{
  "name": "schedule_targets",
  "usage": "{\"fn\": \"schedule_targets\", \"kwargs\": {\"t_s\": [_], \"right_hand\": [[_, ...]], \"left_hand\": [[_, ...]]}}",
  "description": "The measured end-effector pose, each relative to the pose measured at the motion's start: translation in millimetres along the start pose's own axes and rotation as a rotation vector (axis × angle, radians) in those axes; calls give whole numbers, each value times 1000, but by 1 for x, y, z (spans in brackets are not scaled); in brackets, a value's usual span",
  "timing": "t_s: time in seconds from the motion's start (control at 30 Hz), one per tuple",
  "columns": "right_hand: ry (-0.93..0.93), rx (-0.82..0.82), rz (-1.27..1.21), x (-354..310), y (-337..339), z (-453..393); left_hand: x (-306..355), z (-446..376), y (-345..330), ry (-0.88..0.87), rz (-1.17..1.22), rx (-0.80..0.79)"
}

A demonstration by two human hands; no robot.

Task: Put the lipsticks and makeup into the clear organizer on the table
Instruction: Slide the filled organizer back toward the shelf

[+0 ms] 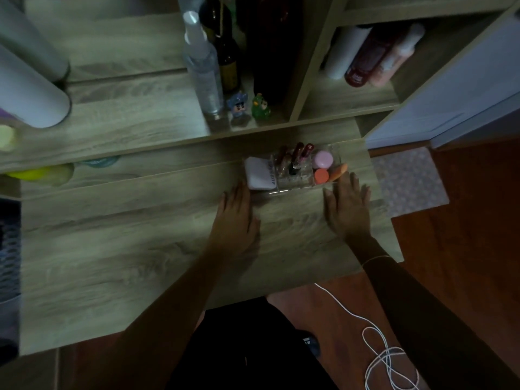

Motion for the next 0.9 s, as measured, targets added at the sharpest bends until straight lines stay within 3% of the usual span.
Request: {"fn": "schedule_targets", "kwargs": {"t_s": [0.47,0.63,0.9], "right_hand": [[-14,4,-49,8,-3,-14],[-70,77,2,12,-12,11],[-128,112,112,3,-21,46]], "left_hand": [[4,-7,-11,29,4,7],[13,4,-20,123,3,71],[12,14,-32,103,-106,59]]}}
Point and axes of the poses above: each hand's wrist, its own z-axis away from the middle knuckle, its own y-axis out of the back of the hand, x = y × z, the point moved 3 cm from there along -z, towards the middle knuckle, and after that the axes turned 13 degrees about x, right-handed, at the moved point
